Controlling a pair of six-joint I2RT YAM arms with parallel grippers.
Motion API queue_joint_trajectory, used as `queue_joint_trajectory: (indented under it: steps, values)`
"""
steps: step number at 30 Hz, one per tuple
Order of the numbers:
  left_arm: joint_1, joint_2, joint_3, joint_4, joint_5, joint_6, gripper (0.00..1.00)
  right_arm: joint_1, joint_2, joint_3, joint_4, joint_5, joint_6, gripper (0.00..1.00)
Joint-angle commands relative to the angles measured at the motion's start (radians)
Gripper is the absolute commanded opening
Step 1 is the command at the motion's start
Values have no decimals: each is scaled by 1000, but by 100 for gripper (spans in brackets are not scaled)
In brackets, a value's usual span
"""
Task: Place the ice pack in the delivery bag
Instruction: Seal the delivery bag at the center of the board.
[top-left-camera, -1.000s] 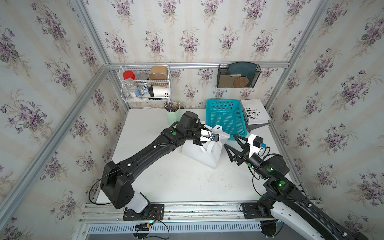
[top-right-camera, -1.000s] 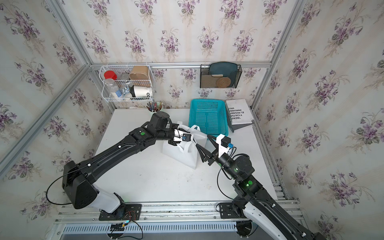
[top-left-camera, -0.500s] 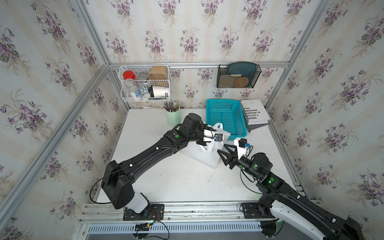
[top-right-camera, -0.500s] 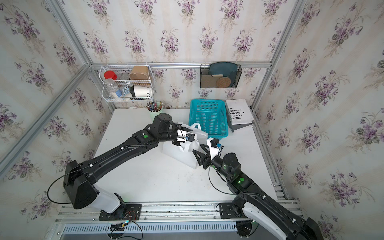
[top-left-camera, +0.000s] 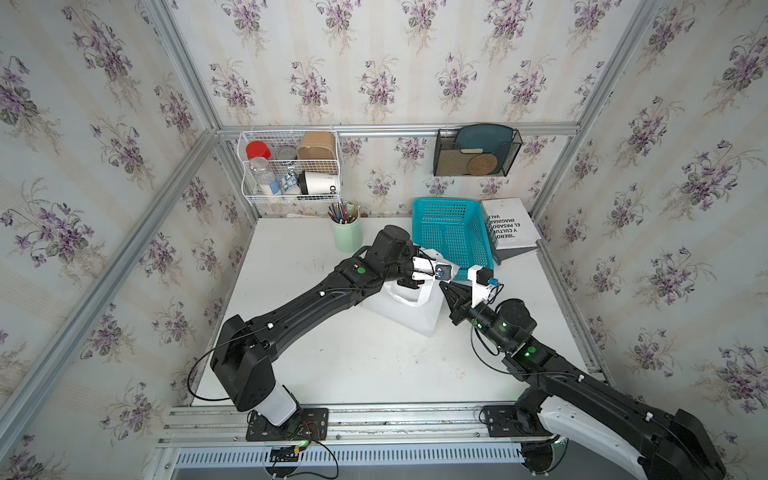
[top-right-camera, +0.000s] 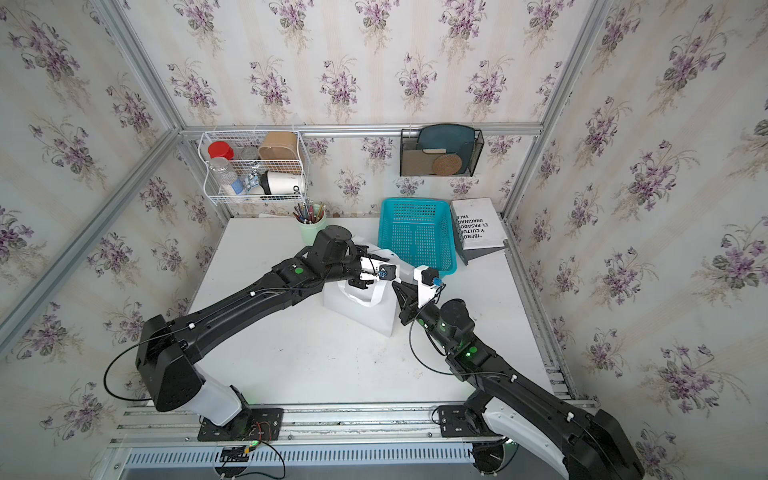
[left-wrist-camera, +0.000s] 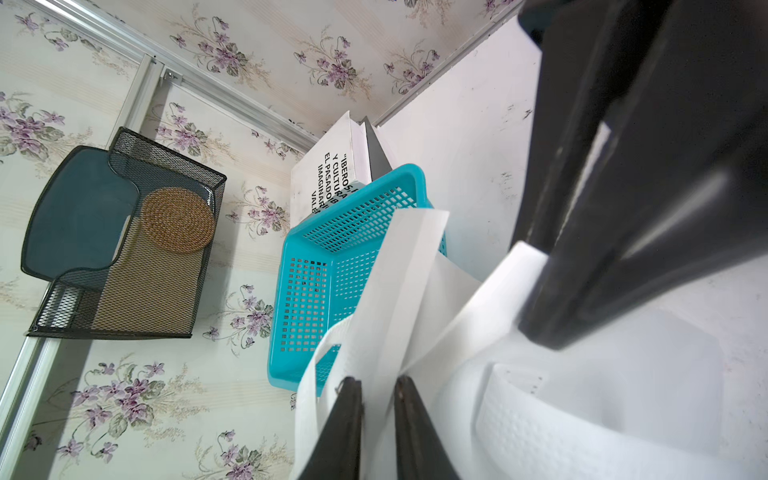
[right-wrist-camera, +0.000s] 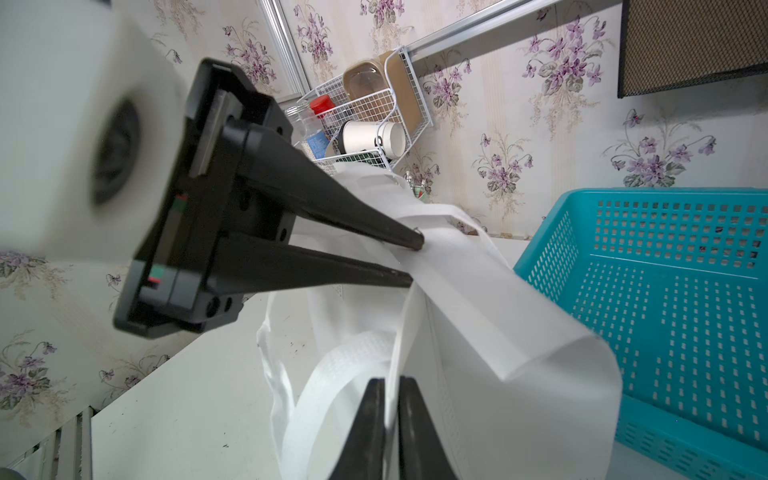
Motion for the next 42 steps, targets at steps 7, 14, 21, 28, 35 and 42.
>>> queue_joint_trajectory:
  steps: [7, 14, 21, 28, 35, 42]
  values:
    - [-3, -32, -13, 23, -39, 6, 0, -12, 29, 7, -3, 102, 90, 1]
    - [-2, -71, -37, -3, 8, 9, 0, -71, 59, 20, 16, 79, 216, 0]
    - [-3, -92, -92, -46, 43, 4, 0, -81, 101, 33, 131, -31, 255, 0]
    - [-5, -58, -109, -71, 29, 17, 0, -81, 82, -19, 229, -55, 292, 1]
    - [-6, -12, -108, -65, -11, 18, 0, -81, 56, -36, 169, -68, 312, 24]
    - [-3, 3, -95, -62, -69, 11, 0, -80, -77, -46, -54, -63, 242, 49]
